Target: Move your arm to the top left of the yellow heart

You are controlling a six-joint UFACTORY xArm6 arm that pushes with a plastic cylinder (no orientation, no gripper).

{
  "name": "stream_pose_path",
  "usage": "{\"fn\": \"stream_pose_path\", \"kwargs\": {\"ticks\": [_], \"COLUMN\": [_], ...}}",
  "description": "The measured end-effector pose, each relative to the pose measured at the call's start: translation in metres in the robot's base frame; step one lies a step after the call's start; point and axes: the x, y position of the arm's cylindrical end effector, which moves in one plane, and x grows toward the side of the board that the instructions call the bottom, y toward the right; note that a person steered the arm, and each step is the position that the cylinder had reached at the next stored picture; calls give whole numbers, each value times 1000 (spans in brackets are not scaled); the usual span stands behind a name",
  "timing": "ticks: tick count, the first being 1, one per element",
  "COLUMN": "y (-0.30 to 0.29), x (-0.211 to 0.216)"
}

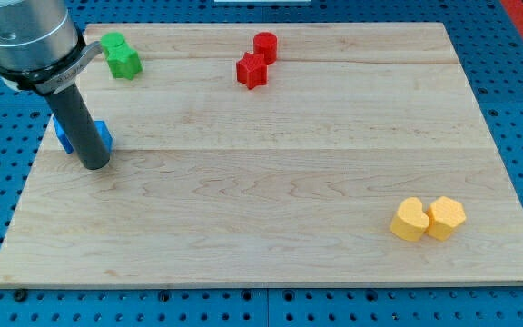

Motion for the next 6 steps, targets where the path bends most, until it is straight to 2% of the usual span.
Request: {"fn": "stream_pose_path", "kwargs": {"ticks": [3,4,6], "y": [8,53,263], "x": [-6,-33,-9]}}
